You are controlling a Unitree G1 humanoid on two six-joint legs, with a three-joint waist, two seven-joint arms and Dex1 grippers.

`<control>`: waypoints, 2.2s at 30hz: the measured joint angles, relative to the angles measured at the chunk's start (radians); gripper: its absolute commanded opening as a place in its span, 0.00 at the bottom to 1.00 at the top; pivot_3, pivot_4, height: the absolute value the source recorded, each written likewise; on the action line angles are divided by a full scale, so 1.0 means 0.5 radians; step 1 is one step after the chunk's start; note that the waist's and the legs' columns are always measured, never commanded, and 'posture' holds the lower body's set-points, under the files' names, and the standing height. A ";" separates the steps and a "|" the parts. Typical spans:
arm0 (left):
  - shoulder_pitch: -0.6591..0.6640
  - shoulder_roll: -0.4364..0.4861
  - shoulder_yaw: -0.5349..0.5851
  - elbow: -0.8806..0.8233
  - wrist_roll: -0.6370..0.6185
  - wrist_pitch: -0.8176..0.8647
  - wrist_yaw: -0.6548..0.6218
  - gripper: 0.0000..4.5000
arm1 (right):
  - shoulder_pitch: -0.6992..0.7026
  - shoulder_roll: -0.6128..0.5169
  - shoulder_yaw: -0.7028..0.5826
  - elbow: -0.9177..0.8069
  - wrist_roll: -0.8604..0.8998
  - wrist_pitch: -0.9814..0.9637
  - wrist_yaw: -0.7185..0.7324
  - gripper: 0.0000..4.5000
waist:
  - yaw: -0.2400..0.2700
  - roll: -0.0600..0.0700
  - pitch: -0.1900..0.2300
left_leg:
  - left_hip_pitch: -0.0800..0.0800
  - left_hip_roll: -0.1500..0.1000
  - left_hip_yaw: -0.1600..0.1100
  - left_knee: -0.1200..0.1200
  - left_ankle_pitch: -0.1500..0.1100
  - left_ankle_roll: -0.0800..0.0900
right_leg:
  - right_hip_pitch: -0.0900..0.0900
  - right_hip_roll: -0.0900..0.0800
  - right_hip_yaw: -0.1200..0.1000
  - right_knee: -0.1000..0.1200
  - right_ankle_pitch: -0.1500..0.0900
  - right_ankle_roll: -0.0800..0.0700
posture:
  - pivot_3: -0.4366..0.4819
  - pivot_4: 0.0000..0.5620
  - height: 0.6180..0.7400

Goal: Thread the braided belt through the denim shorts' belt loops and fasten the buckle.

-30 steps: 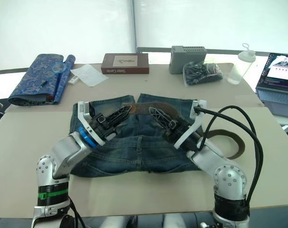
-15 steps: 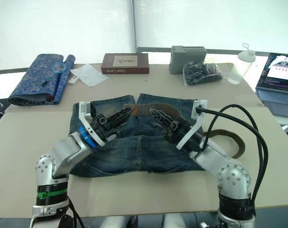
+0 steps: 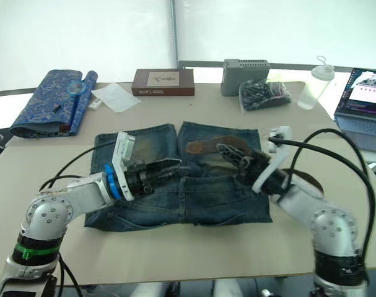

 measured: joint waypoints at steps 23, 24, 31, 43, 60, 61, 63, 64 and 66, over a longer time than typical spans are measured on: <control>0.306 0.145 -0.025 -0.258 0.576 -0.291 -0.624 0.99 | 0.054 -0.586 -0.082 0.479 -0.597 0.340 0.765 0.00 | 0.002 -0.002 0.001 | -0.004 0.015 0.009 -0.006 -0.001 0.005 | 0.002 0.004 0.002 -0.023 0.014 0.020 | 0.48 0.27 1.00; 0.302 0.145 -0.025 -0.269 0.575 -0.269 -0.611 0.99 | 0.066 -0.592 -0.082 0.481 -0.624 0.345 0.799 0.00 | 0.002 -0.002 0.001 | -0.004 0.015 0.009 -0.006 -0.001 0.005 | 0.002 0.004 0.002 -0.023 0.014 0.020 | 0.48 0.27 1.00; 0.275 0.145 -0.013 -0.283 0.571 -0.222 -0.595 0.99 | 0.088 -0.630 -0.082 0.490 -0.765 0.376 0.963 0.00 | 0.002 -0.002 0.001 | -0.003 0.015 0.010 -0.004 -0.001 0.005 | 0.003 0.005 0.002 -0.023 0.016 0.020 | 0.48 0.27 1.00; 0.400 0.236 0.041 -0.283 0.634 -0.238 -0.687 0.99 | -0.033 -0.485 0.085 0.548 -0.938 0.377 1.051 0.00 | -0.004 -0.001 0.001 | -0.001 0.017 0.011 -0.003 -0.001 0.005 | 0.004 0.007 0.002 -0.022 0.018 0.018 | 0.48 0.27 1.00; 0.633 0.235 0.100 -0.287 0.773 -0.360 -0.733 0.99 | -0.250 -0.315 0.162 0.753 -1.256 0.369 1.079 0.00 | 0.000 -0.001 0.000 | 0.000 0.017 0.012 -0.003 0.000 0.004 | 0.004 0.007 0.003 -0.022 0.021 0.016 | 0.48 0.27 1.00; 0.637 0.235 0.100 -0.287 0.777 -0.363 -0.733 0.99 | -0.250 -0.313 0.162 0.753 -1.260 0.369 1.088 0.00 | 0.000 -0.001 0.000 | 0.000 0.017 0.012 -0.003 0.000 0.004 | 0.004 0.007 0.003 -0.022 0.021 0.016 | 0.48 0.27 1.00; 0.649 0.235 0.100 -0.289 0.792 -0.365 -0.733 0.99 | -0.250 -0.280 0.170 0.750 -1.267 0.371 1.089 0.00 | -0.001 -0.001 0.000 | 0.000 0.017 0.012 -0.003 0.000 0.004 | 0.004 0.007 0.003 -0.022 0.021 0.016 | 0.48 0.27 1.00; 0.661 0.235 0.100 -0.289 0.812 -0.368 -0.733 0.99 | -0.250 -0.242 0.183 0.743 -1.277 0.375 1.078 0.00 | -0.004 -0.001 0.000 | 0.001 0.018 0.012 -0.003 0.000 0.004 | 0.004 0.007 0.003 -0.022 0.021 0.016 | 0.48 0.27 1.00; 0.670 0.230 0.097 -0.287 0.842 -0.380 -0.729 0.99 | -0.249 -0.130 0.225 0.731 -1.279 0.408 1.032 0.00 | -0.013 -0.001 0.000 | 0.001 0.019 0.013 -0.003 0.000 0.004 | 0.003 0.008 0.004 -0.022 0.022 0.015 | 0.48 0.27 1.00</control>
